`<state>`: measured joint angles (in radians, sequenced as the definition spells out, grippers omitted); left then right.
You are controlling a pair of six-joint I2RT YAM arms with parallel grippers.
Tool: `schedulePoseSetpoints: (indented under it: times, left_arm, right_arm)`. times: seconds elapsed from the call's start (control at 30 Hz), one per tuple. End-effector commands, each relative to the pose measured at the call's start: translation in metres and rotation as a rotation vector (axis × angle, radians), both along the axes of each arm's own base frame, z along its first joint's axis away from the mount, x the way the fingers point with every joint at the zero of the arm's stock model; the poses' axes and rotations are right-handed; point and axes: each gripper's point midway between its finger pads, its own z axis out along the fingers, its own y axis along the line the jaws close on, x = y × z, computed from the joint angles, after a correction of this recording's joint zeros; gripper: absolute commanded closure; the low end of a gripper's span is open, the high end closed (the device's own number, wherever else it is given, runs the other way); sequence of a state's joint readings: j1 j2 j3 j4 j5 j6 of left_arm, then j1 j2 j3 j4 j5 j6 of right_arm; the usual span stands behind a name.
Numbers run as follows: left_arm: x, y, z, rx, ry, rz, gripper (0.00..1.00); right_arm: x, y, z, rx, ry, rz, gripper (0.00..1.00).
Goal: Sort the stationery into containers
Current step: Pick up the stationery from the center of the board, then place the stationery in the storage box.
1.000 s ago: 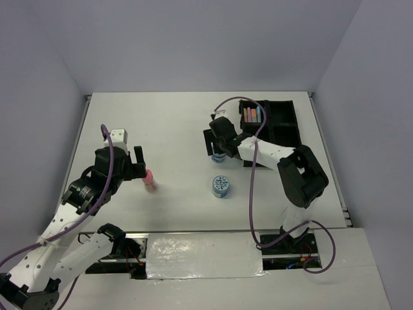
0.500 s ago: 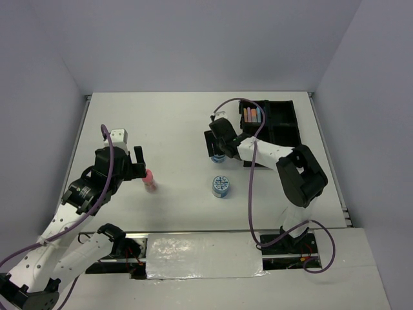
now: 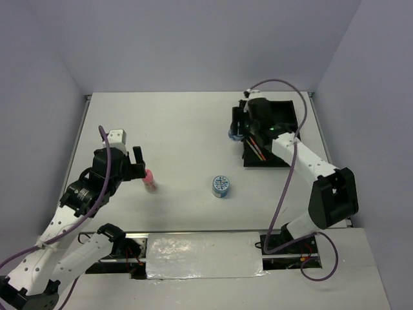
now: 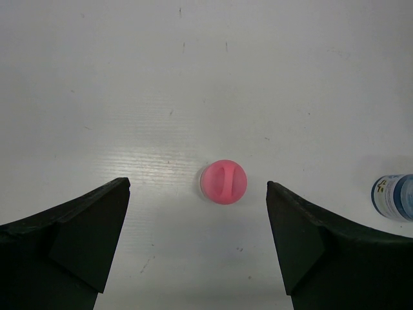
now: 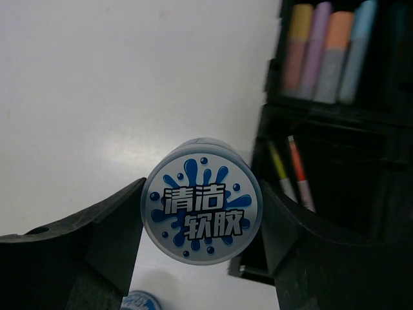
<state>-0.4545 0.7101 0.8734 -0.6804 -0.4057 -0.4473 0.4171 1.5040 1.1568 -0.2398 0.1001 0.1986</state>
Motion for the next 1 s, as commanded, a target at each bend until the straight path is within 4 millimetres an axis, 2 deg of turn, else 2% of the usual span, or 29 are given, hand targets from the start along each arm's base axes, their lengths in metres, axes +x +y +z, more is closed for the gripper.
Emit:
schedulePoseSetpoints:
  times: [0.0, 0.03, 0.1, 0.13, 0.3, 0.33, 0.4, 0.47, 0.5, 0.57, 0.6, 0.63, 0.67, 0.7, 0.73, 0.77, 0.8, 0.83, 0.9, 0.93, 0.97]
  left_arm:
    - [0.003, -0.001, 0.020, -0.026, -0.065, -0.008, 0.01]
    - [0.003, -0.001, 0.020, -0.025, -0.066, -0.008, 0.01]
    - [0.003, -0.001, 0.021, -0.029, -0.070, -0.009, 0.01]
    - [0.002, -0.001, 0.022, -0.031, -0.073, -0.009, 0.01]
    - [0.001, -0.001, 0.023, -0.035, -0.079, -0.014, 0.01]
    - [0.001, -0.001, 0.023, -0.036, -0.081, -0.014, 0.01]
    - [0.000, -0.002, 0.024, -0.039, -0.085, -0.018, 0.01]
    - [0.000, -0.002, 0.025, -0.043, -0.088, -0.021, 0.01]
    - [-0.001, -0.002, 0.024, -0.044, -0.088, -0.022, 0.01]
    - [-0.001, -0.003, 0.025, -0.045, -0.092, -0.024, 0.01]
    - [-0.001, -0.003, 0.025, -0.046, -0.092, -0.025, 0.01]
    - [-0.001, -0.003, 0.026, -0.046, -0.093, -0.025, 0.01]
    - [-0.001, -0.003, 0.026, -0.046, -0.094, -0.027, 0.01]
    - [-0.001, -0.004, 0.026, -0.048, -0.093, -0.030, 0.01]
    - [-0.002, -0.004, 0.026, -0.049, -0.094, -0.031, 0.01]
    - [-0.002, -0.004, 0.027, -0.051, -0.099, -0.031, 0.01]
    - [-0.002, -0.003, 0.027, -0.051, -0.100, -0.030, 0.01]
    - [-0.002, -0.002, 0.027, -0.051, -0.103, -0.025, 0.01]
    - [-0.003, -0.001, 0.030, -0.054, -0.111, -0.024, 0.01]
    - [-0.003, -0.001, 0.029, -0.053, -0.110, -0.024, 0.01]
    - [-0.004, -0.001, 0.030, -0.054, -0.114, -0.025, 0.01]
  right_arm:
    - [0.023, -0.037, 0.040, 0.005, -0.077, -0.065, 1.00]
    - [0.030, -0.047, 0.052, -0.005, -0.098, -0.094, 1.00]
    - [0.039, -0.070, 0.052, -0.035, -0.083, -0.153, 1.00]
    - [0.047, -0.080, 0.059, -0.052, -0.099, -0.185, 1.00]
    - [0.081, -0.137, 0.070, -0.106, -0.131, -0.386, 1.00]
    - [0.096, -0.142, 0.073, -0.104, -0.137, -0.419, 1.00]
    - [0.108, -0.162, 0.076, -0.127, -0.144, -0.497, 1.00]
    - [0.127, -0.173, 0.080, -0.131, -0.167, -0.555, 1.00]
    - [0.137, -0.187, 0.081, -0.139, -0.177, -0.618, 1.00]
    - [0.147, -0.199, 0.078, -0.137, -0.170, -0.659, 1.00]
    - [0.154, -0.205, 0.086, -0.126, -0.192, -0.682, 1.00]
    - [0.161, -0.213, 0.073, -0.134, -0.172, -0.698, 1.00]
    - [0.165, -0.217, 0.069, -0.133, -0.168, -0.709, 1.00]
    - [0.172, -0.224, 0.076, -0.117, -0.183, -0.712, 1.00]
    - [0.178, -0.226, 0.056, -0.130, -0.137, -0.711, 1.00]
    - [0.181, -0.228, 0.052, -0.132, -0.124, -0.711, 1.00]
    - [0.188, -0.231, 0.058, -0.130, -0.137, -0.717, 1.00]
    - [0.192, -0.232, 0.040, -0.143, -0.098, -0.718, 1.00]
    - [0.197, -0.230, 0.034, -0.134, -0.090, -0.714, 1.00]
    - [0.197, -0.249, 0.028, -0.125, -0.082, -0.742, 1.00]
    - [0.197, -0.251, 0.018, -0.115, -0.069, -0.740, 1.00]
